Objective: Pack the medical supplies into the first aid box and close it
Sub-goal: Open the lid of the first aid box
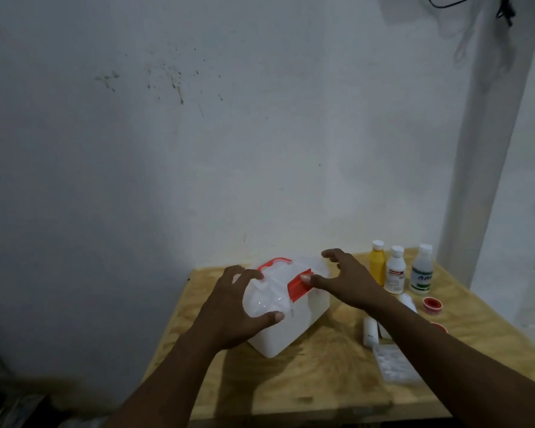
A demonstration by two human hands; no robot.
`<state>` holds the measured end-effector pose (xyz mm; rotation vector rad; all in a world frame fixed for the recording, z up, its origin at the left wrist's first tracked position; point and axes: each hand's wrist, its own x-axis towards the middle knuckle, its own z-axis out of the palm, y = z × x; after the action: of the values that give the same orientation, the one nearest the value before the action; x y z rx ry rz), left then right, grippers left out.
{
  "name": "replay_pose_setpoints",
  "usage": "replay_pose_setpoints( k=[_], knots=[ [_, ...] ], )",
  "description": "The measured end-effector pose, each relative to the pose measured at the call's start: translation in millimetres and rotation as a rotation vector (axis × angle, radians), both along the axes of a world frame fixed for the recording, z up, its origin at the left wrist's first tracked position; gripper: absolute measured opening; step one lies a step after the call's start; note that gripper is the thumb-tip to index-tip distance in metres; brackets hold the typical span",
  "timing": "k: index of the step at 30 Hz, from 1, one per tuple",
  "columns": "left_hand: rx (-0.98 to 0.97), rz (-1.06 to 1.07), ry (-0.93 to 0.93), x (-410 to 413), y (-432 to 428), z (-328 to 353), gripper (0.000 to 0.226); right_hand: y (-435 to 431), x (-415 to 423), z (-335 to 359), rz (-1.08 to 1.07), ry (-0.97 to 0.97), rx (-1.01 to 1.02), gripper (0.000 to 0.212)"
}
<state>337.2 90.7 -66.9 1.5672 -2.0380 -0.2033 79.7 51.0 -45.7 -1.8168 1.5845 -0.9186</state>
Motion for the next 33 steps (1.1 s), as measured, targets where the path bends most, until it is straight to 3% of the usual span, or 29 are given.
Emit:
replay_pose_setpoints(
  k=[8,14,17,22,26,29,33],
  knots=[
    [-0.141,-0.013,0.171,9.2,1.4,15.3,0.075,-3.4,4.7,14.7,-0.024,-0.105,-0.154,0.075],
    [-0.048,0.132,0.541,13.2,-17.3,44.0,0.077,-23.6,12.2,48.0,-0.017,-0.278,-0.240,0.055],
    [0.173,0.204,0.749,21.0,-39.0,54.8,0.090,-42.7,18.0,65.4,0.027,-0.375,-0.189,0.047],
    [0.508,0.247,0.953,43.7,-84.7,57.9,0.094,-88.0,25.2,69.3,0.115,-0.381,-0.031,0.048],
    [0.558,0.244,1.053,52.9,-117.4,35.0,0.095,-119.1,31.0,60.4,0.152,-0.459,0.131,0.039],
    [0.558,0.296,1.122,47.5,-127.4,12.8,0.083,-134.8,32.8,41.4,0.135,-0.526,0.268,0.035],
    [0.622,0.332,1.070,37.5,-131.3,-11.1,0.079,-141.4,31.0,8.5,0.069,-0.543,0.413,0.038]
  ],
)
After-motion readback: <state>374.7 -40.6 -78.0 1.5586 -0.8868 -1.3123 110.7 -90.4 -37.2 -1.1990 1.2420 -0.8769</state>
